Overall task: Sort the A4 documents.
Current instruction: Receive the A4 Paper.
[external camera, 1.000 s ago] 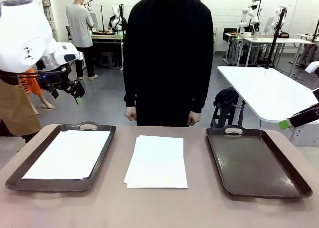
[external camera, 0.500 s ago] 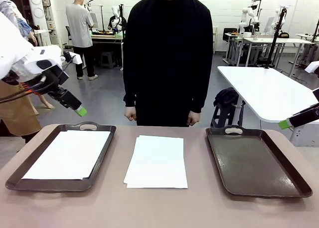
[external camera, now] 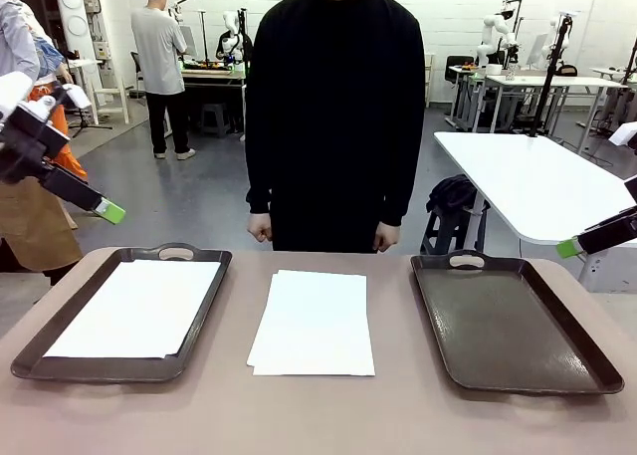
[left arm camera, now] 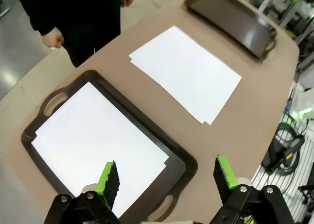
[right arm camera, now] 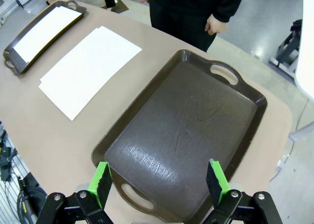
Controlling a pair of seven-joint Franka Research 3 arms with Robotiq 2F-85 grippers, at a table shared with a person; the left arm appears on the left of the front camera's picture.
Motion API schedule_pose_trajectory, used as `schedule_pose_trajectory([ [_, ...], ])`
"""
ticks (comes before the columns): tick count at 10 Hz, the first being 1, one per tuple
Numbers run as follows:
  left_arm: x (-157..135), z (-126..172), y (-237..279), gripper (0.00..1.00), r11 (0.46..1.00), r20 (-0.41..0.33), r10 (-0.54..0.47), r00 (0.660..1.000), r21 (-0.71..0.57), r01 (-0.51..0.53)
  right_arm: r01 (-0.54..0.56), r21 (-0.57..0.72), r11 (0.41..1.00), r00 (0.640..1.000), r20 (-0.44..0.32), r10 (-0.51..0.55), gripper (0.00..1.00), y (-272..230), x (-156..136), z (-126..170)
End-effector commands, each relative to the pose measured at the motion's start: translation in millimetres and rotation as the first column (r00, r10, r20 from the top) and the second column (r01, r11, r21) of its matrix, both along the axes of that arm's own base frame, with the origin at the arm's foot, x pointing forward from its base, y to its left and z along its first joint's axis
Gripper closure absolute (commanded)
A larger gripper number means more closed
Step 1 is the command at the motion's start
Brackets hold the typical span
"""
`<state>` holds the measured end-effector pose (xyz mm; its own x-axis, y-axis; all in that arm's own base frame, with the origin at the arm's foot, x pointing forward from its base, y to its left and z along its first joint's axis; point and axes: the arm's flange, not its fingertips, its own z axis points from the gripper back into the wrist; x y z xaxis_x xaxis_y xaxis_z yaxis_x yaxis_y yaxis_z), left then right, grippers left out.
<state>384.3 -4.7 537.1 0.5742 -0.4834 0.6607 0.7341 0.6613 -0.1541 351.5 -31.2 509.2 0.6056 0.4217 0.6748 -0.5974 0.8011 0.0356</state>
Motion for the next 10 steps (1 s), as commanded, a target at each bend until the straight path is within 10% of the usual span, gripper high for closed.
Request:
schedule_pose_trajectory([
  [1,10,-14,4,0.0,0.992,-0.003,-0.04,0.999,-0.12,0.04,-0.009,0.019,1.0,1.0,-0.005,0.009,0.0,0,1,-2],
  [10,20,-11,-9,0.0,0.988,-0.024,-0.113,0.993,-0.106,0.11,-0.009,0.019,1.0,1.0,-0.005,0.009,0.0,0,1,-2],
])
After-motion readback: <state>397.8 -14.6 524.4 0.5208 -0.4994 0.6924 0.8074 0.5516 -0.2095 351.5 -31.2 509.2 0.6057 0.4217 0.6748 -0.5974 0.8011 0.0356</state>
